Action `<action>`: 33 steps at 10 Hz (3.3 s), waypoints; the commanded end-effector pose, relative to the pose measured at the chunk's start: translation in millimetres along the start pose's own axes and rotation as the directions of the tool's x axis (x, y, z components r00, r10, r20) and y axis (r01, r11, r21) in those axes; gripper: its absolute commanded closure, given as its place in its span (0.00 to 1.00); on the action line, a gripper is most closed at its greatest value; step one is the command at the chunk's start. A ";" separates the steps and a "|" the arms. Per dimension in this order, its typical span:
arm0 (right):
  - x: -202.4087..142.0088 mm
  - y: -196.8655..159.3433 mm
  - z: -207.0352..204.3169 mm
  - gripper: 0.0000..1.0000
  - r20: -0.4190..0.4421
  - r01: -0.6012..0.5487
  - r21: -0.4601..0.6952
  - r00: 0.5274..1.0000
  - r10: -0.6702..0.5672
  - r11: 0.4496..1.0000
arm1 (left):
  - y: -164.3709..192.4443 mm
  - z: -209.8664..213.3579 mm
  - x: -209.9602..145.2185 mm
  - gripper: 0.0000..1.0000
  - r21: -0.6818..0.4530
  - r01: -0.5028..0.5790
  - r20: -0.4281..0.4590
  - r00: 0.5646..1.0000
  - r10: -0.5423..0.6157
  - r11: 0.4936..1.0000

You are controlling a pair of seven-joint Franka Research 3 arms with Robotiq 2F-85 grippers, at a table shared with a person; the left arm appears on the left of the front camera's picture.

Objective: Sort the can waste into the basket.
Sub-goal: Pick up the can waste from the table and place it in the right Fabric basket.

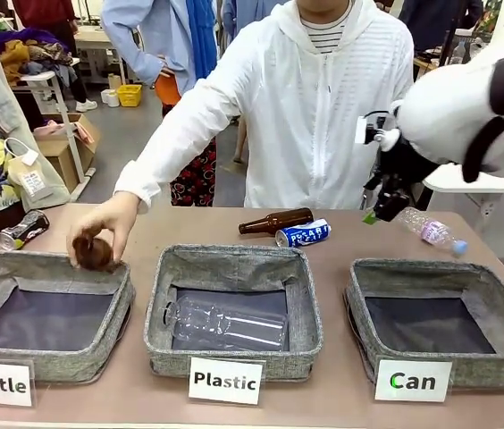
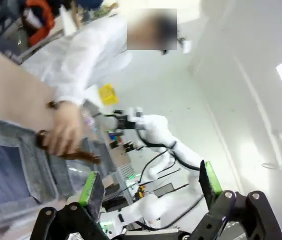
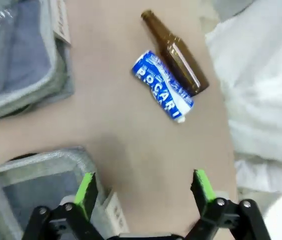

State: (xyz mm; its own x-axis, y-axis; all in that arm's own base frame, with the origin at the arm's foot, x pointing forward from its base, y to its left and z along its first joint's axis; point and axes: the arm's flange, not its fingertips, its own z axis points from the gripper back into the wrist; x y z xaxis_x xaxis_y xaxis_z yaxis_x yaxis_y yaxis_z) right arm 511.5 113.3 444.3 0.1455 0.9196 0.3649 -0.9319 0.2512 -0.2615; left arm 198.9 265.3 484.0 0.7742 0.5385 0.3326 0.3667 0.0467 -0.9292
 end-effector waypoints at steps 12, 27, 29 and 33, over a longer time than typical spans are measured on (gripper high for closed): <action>49.5 -54.2 -178.7 0.00 -0.014 -0.359 0.159 0.931 0.366 0.920 | -16.0 -28.1 -40.9 0.00 -0.021 -0.208 -0.291 0.937 0.193 0.978; 42.3 -21.0 -82.4 1.00 -0.104 -0.347 0.270 0.917 0.386 0.898 | 11.4 -50.4 -44.4 0.00 0.044 -0.237 -0.364 0.901 0.237 0.970; 20.7 10.8 11.0 1.00 -0.073 -0.230 0.261 0.964 0.257 0.938 | 11.4 -50.4 -44.4 0.00 0.044 -0.237 -0.364 0.901 0.237 0.970; -40.4 90.1 114.1 0.72 -0.037 -0.041 0.289 0.998 0.054 0.956 | 11.4 -50.4 -44.4 0.00 0.044 -0.237 -0.364 0.901 0.237 0.970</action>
State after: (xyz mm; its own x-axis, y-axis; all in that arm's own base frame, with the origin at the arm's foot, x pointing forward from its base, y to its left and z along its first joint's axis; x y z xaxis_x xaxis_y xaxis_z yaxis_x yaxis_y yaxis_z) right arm 401.8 67.4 518.6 0.0699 0.9440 0.3225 -0.9954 0.0873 -0.0398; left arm 194.2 199.3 465.6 0.9735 0.1838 0.1362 0.1448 -0.0339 -0.9889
